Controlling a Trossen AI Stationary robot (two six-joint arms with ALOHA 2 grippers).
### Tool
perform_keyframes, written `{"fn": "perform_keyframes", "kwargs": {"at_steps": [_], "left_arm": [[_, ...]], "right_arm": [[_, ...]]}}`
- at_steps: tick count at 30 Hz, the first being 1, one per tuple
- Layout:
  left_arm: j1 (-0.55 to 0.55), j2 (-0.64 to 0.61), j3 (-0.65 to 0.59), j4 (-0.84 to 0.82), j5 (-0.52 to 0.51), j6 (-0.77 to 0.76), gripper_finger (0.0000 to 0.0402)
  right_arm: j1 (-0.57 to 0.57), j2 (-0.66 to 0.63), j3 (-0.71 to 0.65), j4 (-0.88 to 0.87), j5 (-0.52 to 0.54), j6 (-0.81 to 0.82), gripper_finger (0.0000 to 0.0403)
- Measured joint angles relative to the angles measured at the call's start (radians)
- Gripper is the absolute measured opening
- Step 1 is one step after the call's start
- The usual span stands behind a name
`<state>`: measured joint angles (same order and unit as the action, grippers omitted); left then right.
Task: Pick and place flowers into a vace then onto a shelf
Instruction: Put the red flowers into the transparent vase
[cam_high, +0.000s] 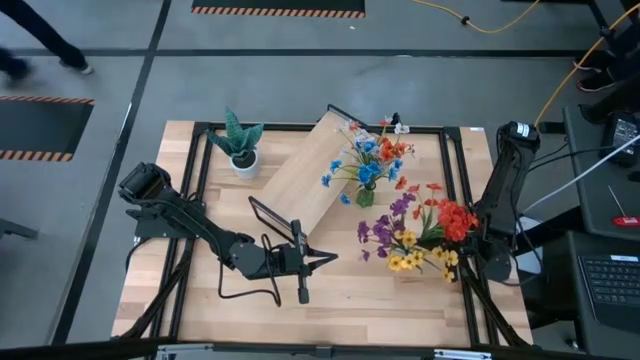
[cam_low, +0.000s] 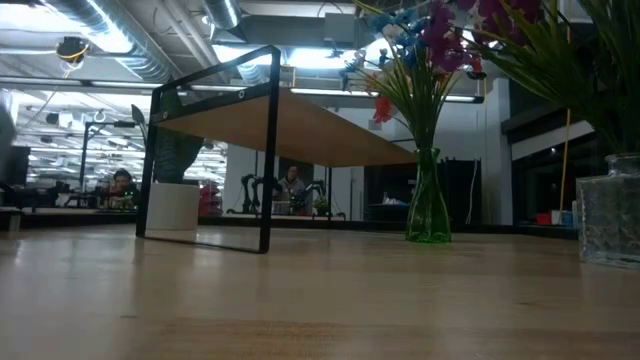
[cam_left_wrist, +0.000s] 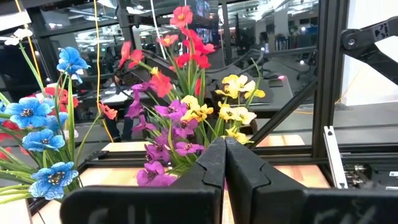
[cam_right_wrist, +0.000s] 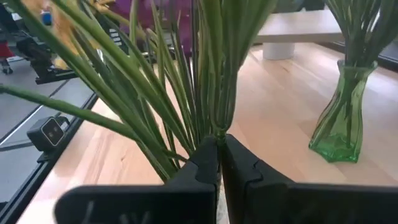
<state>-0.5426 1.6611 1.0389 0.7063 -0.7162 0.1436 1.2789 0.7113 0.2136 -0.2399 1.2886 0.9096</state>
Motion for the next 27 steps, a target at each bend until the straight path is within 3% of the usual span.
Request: {"fn": "perform_keyframes", "kwargs": {"at_steps": [18,27], "left_arm": [[0.000,0.000,0.000,-0.031,0.000,-0.001,0.0001],[0.000,0.000,0.000,-0.034,0.001,-0.009,0.0002]], "right_arm": [[0.000,0.000,-0.053,0.065,-0.048,-0.064,0.0004],[0.000,0.000,-0.053,0.063,-0.090,-0.107,0.0047]]}}
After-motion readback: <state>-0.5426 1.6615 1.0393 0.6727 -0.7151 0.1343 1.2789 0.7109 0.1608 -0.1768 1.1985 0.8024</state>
